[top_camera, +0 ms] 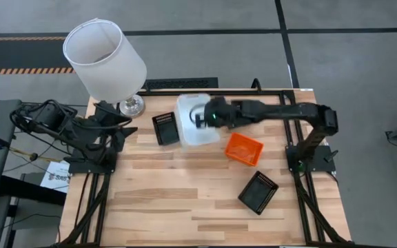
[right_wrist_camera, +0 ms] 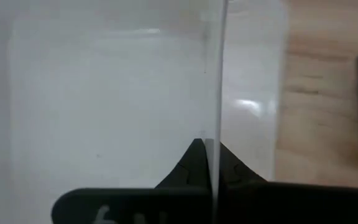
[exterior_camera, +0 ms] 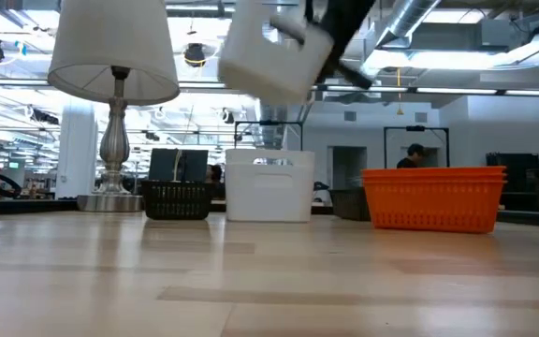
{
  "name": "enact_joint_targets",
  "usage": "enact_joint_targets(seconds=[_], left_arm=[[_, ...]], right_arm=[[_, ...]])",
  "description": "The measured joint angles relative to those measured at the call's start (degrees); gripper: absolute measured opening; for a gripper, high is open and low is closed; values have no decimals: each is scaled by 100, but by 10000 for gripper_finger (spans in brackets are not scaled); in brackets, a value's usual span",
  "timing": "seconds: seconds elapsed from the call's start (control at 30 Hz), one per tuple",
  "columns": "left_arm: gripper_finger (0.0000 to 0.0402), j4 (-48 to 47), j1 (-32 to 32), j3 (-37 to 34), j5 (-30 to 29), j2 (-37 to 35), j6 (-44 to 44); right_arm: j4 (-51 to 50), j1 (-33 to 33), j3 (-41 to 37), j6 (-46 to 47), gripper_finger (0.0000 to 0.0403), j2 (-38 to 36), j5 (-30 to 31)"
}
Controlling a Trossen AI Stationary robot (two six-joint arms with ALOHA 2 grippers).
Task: Stack baskets by color
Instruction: Stack the bottom white bin on the white bins
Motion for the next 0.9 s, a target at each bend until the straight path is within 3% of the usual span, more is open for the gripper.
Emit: enact_joint_targets(seconds=[0.17,0.3,0.47,0.9], left_arm=[[238,-2,6,0,-144,-17,-1],[238,-4,7,0,-202,-12,-7],[238,-10,7,0,-229,-13,-7],[238,-11,9,0,-491,-11,24]], right_arm=[[9,-750,-12,342,1,444,-463],[54,-1028,-10,-53,1,802,-731],[50,-1116,-14,-595,1,1061,-840],[64,-1109,-10,-921,3,1048,-757]])
